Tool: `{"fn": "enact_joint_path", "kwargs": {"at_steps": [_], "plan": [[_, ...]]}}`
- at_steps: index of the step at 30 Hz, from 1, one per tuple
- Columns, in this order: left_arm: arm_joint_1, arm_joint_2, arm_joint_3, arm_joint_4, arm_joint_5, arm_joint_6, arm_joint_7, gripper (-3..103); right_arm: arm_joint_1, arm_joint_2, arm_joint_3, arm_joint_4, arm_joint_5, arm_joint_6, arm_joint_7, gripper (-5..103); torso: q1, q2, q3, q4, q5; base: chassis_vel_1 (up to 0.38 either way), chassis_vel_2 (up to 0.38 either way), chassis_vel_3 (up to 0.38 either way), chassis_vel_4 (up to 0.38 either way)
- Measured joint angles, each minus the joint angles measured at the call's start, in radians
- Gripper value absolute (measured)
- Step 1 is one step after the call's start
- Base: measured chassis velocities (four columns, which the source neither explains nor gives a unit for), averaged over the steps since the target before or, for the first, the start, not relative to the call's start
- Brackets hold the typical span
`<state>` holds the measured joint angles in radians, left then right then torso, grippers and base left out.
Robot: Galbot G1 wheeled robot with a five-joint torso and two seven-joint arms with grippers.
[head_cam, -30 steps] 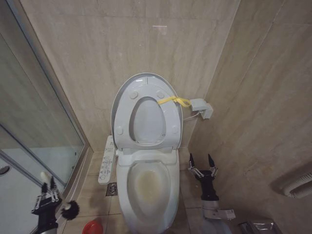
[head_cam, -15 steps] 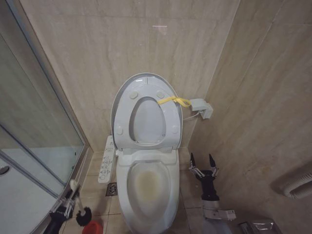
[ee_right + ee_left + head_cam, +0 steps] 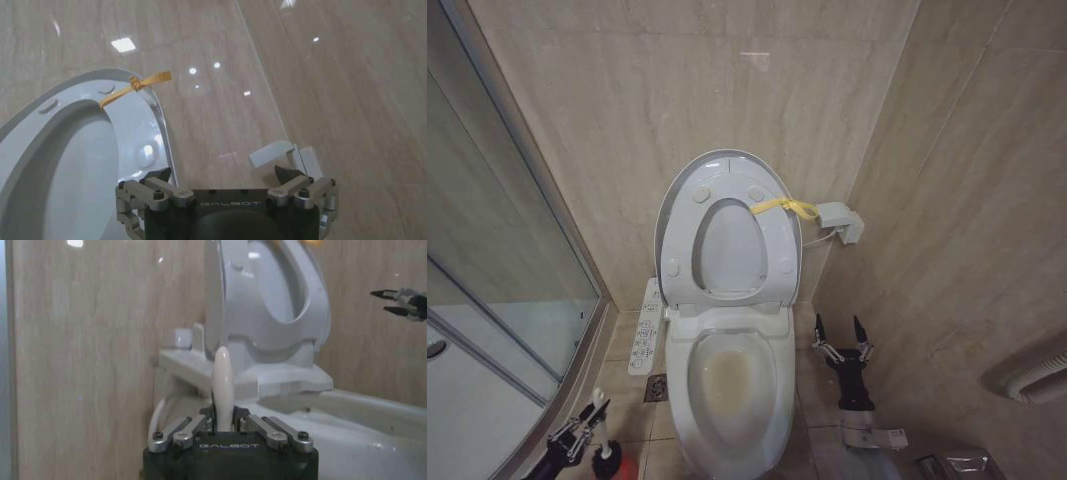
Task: Open the toilet lid, clean the toilet bowl with a toilet brush, close the toilet lid, and flush.
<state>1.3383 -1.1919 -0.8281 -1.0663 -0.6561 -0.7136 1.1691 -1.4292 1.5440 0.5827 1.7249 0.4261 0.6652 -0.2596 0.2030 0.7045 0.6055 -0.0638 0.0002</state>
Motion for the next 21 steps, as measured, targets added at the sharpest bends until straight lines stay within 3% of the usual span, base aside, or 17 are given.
{"fn": "enact_joint_path", "kwargs": {"at_steps": [3, 6, 21], "plan": [[-0.036, -0.014, 0.013, 0.065, 0.019, 0.000, -0.006, 18, 0.007, 0.001, 0.002, -0.010, -0.001, 0.000, 0.000, 100, 0.000, 0.000, 0.000, -0.0003, -0.0004, 0.000, 0.000, 0.000, 0.000], [-0.074, -0.026, 0.025, 0.138, 0.064, -0.014, -0.060, 18, 0.013, 0.003, 0.006, -0.017, -0.001, -0.001, 0.000, 100, 0.000, 0.000, 0.000, -0.0002, -0.0002, 0.000, 0.000, 0.000, 0.000], [-0.096, -0.045, 0.039, 0.158, 0.110, -0.034, -0.231, 18, 0.007, -0.008, 0.013, -0.008, 0.013, -0.001, 0.000, 100, 0.000, 0.000, 0.000, -0.0003, -0.0002, 0.000, 0.000, 0.000, 0.000]]}}
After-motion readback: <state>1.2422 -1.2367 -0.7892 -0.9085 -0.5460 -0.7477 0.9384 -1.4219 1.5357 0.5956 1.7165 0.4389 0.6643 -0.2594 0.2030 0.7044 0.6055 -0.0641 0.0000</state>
